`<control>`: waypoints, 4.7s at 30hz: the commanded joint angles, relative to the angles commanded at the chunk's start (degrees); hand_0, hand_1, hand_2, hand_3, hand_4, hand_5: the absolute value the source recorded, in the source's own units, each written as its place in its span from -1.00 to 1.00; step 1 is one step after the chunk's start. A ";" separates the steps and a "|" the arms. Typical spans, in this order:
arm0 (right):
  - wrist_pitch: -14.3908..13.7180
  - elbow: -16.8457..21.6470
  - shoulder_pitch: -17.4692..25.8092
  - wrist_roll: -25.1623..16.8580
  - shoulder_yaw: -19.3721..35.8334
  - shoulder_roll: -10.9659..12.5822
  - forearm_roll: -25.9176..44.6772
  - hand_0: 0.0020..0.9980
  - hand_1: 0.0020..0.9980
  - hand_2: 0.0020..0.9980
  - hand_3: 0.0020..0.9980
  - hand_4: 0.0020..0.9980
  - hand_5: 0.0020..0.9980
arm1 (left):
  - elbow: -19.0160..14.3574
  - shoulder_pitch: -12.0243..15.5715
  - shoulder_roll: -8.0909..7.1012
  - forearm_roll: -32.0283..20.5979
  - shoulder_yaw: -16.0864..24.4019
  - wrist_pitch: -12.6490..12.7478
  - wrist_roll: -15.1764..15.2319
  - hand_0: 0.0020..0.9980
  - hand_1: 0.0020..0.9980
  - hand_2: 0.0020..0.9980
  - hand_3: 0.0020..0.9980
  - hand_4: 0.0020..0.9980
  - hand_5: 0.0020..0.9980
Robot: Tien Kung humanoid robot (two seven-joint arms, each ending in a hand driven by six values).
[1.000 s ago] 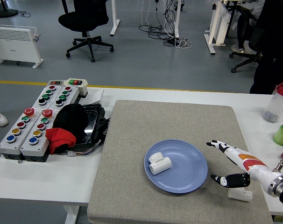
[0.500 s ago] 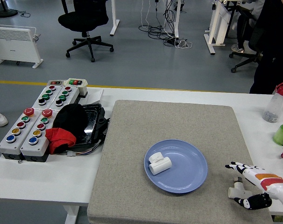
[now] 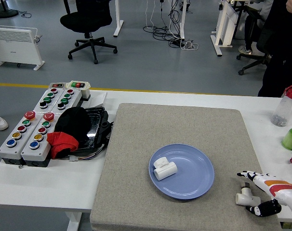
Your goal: Pick pipe place plate twice
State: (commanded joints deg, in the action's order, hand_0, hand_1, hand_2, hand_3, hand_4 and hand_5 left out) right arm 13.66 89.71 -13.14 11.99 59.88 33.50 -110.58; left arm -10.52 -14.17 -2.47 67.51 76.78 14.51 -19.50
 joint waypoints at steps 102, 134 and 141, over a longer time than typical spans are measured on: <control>-24.42 -8.11 1.85 -20.80 26.71 -17.93 61.98 0.65 0.57 0.74 0.69 0.22 0.10 | 0.11 0.83 0.25 1.80 -0.11 -0.47 0.00 0.43 0.49 0.44 0.31 -0.19 1.00; -21.45 -7.80 9.98 -22.06 28.77 -18.97 83.80 0.68 0.57 0.72 0.66 0.21 0.10 | -0.35 2.36 0.66 6.29 1.30 -1.18 -1.43 0.42 0.49 0.45 0.31 -0.20 1.00; -21.20 -7.61 10.10 -21.25 29.31 -18.86 84.26 0.69 0.57 0.72 0.65 0.21 0.10 | -0.30 2.42 0.62 6.22 1.16 -1.30 -1.37 0.42 0.49 0.45 0.31 -0.19 1.00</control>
State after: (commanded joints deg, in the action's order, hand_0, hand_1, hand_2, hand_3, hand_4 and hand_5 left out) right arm -7.54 82.10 -3.04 -9.26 89.19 14.64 -26.32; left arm -10.82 -11.75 -1.85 73.73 77.94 13.20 -20.87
